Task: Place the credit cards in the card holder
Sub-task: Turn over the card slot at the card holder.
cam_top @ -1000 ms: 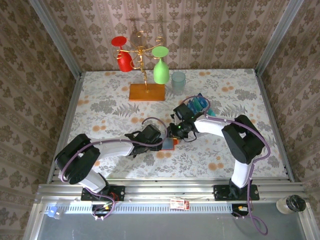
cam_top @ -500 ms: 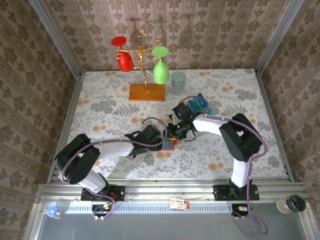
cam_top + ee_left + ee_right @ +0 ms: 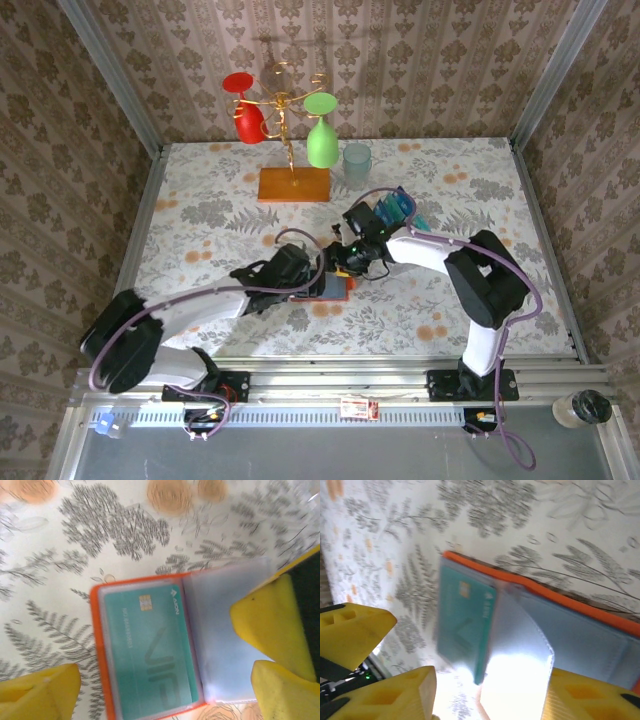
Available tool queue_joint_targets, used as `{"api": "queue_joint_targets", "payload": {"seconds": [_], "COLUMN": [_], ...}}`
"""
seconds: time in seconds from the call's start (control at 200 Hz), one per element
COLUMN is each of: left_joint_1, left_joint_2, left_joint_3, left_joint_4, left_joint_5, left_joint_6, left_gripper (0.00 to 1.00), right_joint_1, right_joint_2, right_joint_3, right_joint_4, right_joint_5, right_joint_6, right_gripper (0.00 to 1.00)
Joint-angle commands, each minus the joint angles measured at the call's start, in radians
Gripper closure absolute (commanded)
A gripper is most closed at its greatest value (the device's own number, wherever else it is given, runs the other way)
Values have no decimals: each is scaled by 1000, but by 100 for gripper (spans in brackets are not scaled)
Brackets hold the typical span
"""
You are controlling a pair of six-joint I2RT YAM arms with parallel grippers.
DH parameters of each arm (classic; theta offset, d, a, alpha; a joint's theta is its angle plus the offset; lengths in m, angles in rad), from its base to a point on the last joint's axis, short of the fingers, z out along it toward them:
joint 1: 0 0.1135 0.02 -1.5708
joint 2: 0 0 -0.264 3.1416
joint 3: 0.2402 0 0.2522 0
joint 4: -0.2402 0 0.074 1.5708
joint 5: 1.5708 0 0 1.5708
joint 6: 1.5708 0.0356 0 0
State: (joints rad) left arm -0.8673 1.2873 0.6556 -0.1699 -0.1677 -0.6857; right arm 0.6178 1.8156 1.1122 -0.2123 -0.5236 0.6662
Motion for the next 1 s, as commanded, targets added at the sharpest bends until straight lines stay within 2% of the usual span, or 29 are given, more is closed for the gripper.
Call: {"api": "queue_joint_targets", "payload": {"seconds": [0.0,0.2,0.355,0.655,0.995], "left_joint_1": [74,181,224,246,248], "left_joint_2": [-117,-283,-348,-403,-399], "left_joint_3": [-38,-94,-116,-143,-155], "left_joint_4": [-24,-91,-128,-148,-140], "left_joint_5": [-15,16,39,58,59], "left_joint_6": [-3,27,39,38,29], "left_gripper": [10,10,10,11,11], "right_joint_1": [55,101,125,138,133], "right_joint_2": [-30,61,151,230,196], "right_joint_3": [42,130,198,222,237], "right_joint_4": [-36,-36,-22,2,-5], "right_joint_5": [-1,21,22,30,22], "right_joint_6": [12,41,64,83,79], "right_gripper": [42,38,37,38,39]}}
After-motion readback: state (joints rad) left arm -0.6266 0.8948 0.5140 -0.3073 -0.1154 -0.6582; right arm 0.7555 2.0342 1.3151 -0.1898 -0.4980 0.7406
